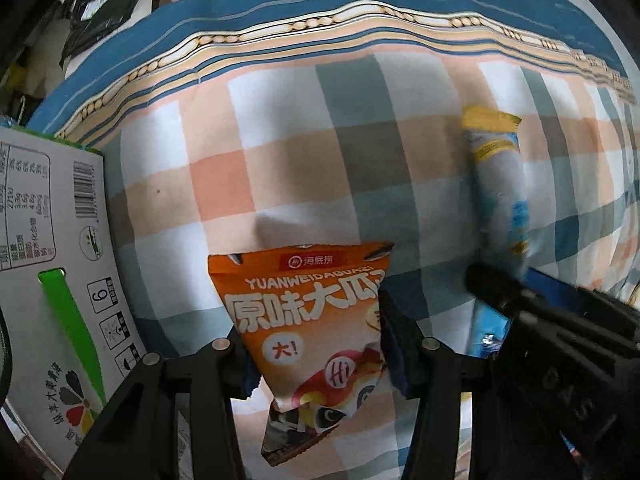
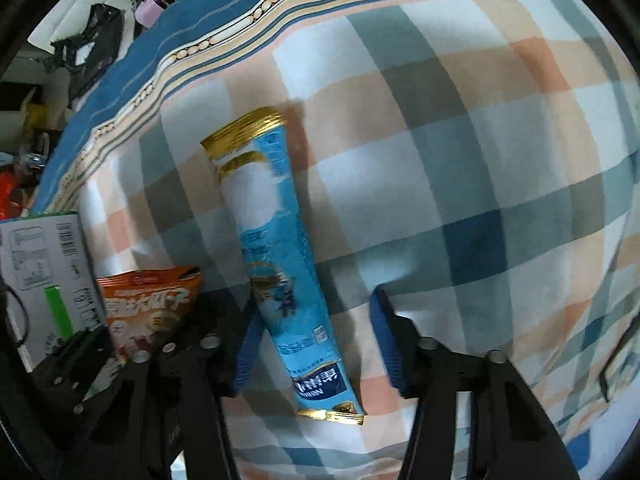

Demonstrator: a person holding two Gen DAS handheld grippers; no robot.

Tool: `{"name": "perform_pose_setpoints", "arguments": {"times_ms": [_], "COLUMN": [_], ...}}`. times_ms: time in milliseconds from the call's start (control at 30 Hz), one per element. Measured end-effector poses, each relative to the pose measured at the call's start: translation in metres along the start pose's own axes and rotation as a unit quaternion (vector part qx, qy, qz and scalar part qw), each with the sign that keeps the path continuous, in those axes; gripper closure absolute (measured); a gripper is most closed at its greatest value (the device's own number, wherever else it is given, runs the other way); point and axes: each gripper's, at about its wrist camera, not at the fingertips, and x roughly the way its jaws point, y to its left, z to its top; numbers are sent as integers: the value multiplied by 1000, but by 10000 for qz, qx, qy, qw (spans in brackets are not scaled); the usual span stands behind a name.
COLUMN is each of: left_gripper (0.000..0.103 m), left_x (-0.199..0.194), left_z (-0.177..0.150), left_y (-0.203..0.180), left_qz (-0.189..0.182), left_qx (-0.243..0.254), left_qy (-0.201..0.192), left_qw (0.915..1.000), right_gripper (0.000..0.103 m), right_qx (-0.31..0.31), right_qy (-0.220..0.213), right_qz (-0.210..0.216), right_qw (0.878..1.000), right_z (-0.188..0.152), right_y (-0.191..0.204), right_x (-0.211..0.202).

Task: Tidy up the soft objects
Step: 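Grasp the orange seed bag with the left tool while the right tool grasps the blue tube snack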

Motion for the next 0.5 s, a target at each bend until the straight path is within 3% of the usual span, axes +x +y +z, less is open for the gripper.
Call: {"name": "perform_pose_setpoints", "arguments": {"times_ms": [133,500], "left_gripper": [60,63], "left_x": [-3,-51], "left_z": [0,-36], "left_y": [-11,-25], "left_qz": [37,-59], "left_qx": [-19,54], "left_qy": [-61,-568], "left_qw": [10000,9984], "right_gripper": [82,87], "right_qx": [-99,-180], "right_qy": [-18,-225], "right_qz": [-291,-127], "right_qw": [9995,9995], "right_z": [-1,-32], "right_y": [7,9], "right_x": [1,-33]}}
